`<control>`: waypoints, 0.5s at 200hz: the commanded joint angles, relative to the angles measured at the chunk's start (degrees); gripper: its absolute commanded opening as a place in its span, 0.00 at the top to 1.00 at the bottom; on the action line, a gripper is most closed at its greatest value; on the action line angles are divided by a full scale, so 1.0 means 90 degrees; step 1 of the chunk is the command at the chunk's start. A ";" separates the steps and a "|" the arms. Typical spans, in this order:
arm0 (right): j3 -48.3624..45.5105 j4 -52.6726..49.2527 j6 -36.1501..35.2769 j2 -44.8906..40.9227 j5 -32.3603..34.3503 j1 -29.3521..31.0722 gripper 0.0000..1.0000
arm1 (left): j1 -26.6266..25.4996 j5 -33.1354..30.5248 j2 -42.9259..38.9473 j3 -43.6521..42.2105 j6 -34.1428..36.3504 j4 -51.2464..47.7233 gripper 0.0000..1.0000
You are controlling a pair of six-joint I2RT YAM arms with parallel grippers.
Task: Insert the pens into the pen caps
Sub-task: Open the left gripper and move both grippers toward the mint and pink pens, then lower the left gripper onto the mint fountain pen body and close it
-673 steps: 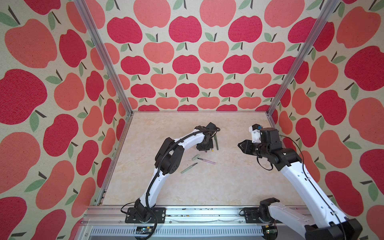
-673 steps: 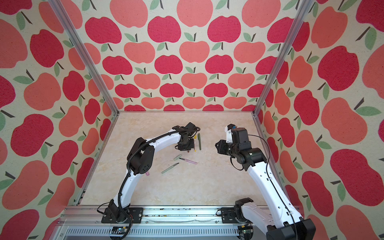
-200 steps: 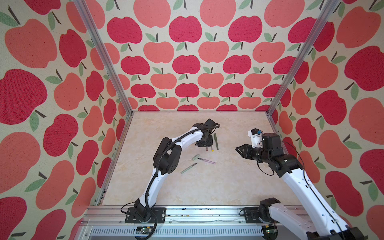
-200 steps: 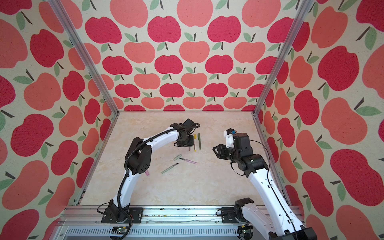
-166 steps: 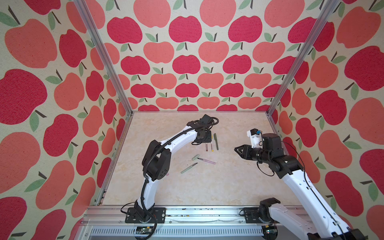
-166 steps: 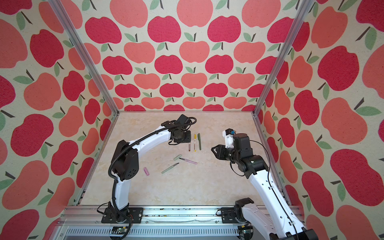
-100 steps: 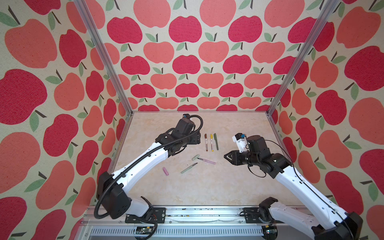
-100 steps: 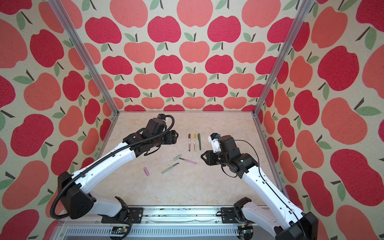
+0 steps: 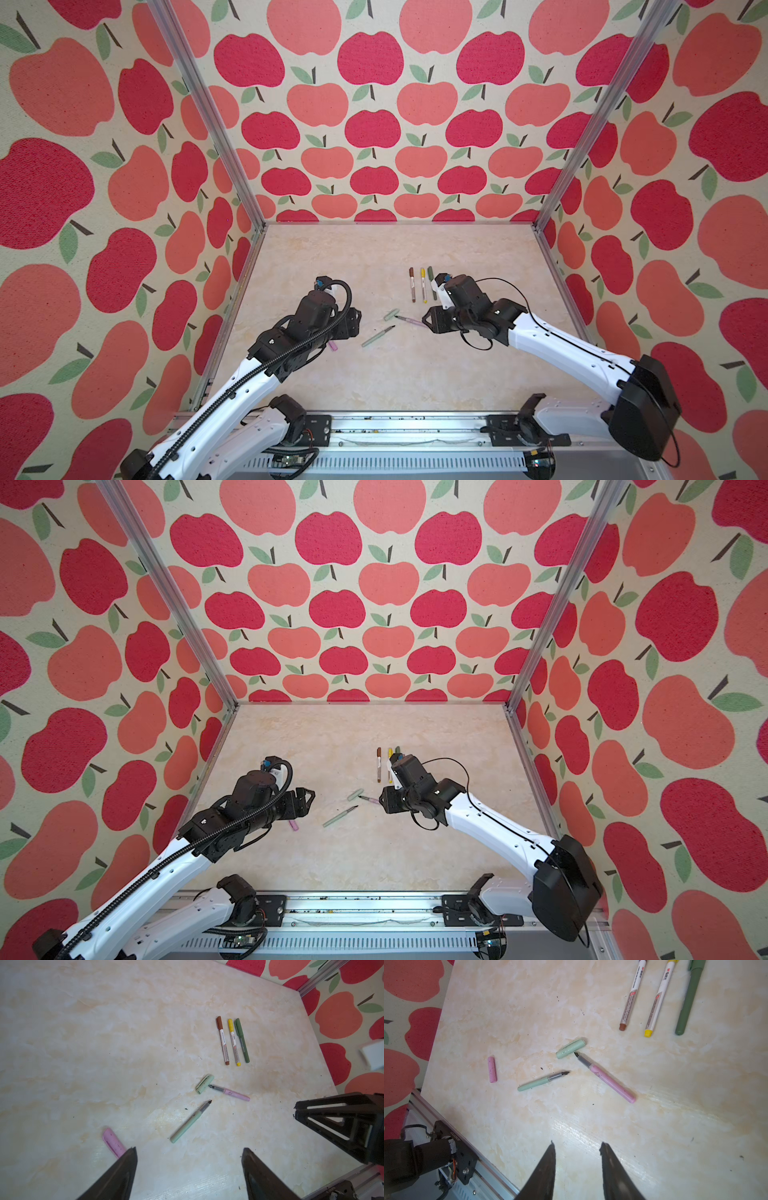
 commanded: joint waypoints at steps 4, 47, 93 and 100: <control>0.0364 0.0255 0.0137 0.0164 0.0116 0.0016 0.59 | -0.0270 0.0115 0.0748 0.0092 0.0048 -0.0497 0.19; 0.0353 0.0268 -0.0086 0.0136 -0.0025 -0.0271 0.57 | -0.0688 0.0079 0.2400 0.0535 0.0321 -0.0645 0.22; 0.0362 0.0209 0.0378 0.0171 -0.0491 -0.0733 0.57 | -0.0843 0.0244 0.4060 0.1230 0.0903 -0.0496 0.26; 0.0413 0.0133 0.0389 0.0182 -0.0520 -0.0728 0.57 | -0.0864 0.0175 0.4278 0.1343 0.1008 -0.0445 0.26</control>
